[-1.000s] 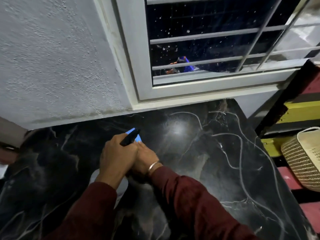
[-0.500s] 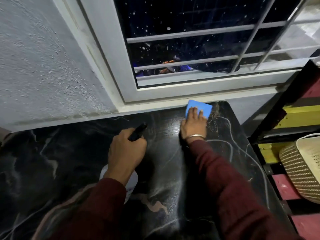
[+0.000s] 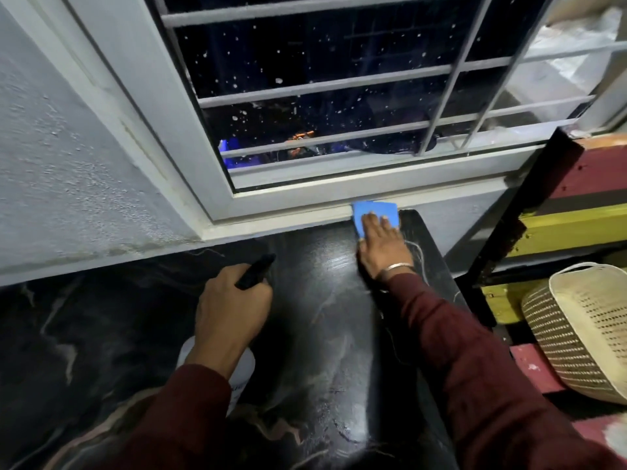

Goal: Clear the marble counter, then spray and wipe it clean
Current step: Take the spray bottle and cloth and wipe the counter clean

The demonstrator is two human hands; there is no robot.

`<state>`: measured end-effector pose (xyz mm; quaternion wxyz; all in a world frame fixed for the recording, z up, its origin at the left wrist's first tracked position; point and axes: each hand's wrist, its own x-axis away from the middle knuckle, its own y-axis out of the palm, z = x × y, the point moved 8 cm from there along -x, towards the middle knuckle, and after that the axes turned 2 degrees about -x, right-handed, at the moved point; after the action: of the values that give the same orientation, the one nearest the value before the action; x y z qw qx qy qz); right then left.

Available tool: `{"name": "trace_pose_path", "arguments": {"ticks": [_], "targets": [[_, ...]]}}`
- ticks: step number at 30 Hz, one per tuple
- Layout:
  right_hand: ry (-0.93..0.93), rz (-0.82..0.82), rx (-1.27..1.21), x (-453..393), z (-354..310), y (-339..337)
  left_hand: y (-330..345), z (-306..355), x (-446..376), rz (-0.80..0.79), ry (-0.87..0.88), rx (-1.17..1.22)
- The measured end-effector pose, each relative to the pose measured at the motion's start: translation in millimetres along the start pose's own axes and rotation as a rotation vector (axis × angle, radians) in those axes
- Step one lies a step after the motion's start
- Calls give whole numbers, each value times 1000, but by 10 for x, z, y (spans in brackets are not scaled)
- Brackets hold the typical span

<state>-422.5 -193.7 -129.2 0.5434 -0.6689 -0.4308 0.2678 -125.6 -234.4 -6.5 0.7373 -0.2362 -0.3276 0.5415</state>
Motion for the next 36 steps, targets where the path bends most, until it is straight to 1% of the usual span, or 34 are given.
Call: {"name": "trace_pose_path", "arguments": {"ticks": [3,5,7,9,11,13,15,17,18,19,20,23,25,26,27,28,29,31,33,34,35,36], "targets": [[211,75,6,101,677,-134,89,65,39,-15,28,5],[313,99,-5,254,778,-136,124,84,80,-22,35,15],[329,82,22,416,622,-86,135,114,130,-16,39,9],[214,73,43,584,256,-8,156,154,167,-22,45,3],[13,55,39,766,-284,171,189,200,184,-34,46,5],[-204,-34,16,1030,-836,424,235,245,218,-37,48,-5],[-423,-110,-2,1388,-1219,583,236,280,263,-18,53,-15],[-556,-124,18,1625,-1165,553,226,298,308,-16,64,-18],[-565,-97,51,1627,-991,486,222,290,327,-27,64,-21],[-520,-68,92,1588,-748,423,218,258,356,-44,60,-18],[-417,-41,116,1491,-441,320,218,242,379,-61,62,-11],[-34,2,61,1241,409,58,195,161,446,-88,62,-7],[157,29,42,1236,529,38,158,75,485,-87,52,-8],[215,48,45,1260,418,60,139,37,504,-89,49,-3],[222,71,51,1307,180,112,115,-15,524,-91,50,-4],[171,85,50,1361,-147,215,82,-52,545,-93,54,-8],[71,83,39,1442,-553,341,50,-95,566,-94,58,-15],[-209,19,20,1716,-1406,647,-30,-172,592,-80,57,-31],[-518,-93,29,2151,-2029,887,-116,-241,625,-66,46,-56],[-615,-142,16,2324,-2138,927,-171,-278,641,-59,39,-67],[-658,-163,-16,2379,-2081,900,-206,-309,646,-62,32,-78],[-646,-139,2,2339,-1899,832,-228,-341,652,-70,24,-83]]}}
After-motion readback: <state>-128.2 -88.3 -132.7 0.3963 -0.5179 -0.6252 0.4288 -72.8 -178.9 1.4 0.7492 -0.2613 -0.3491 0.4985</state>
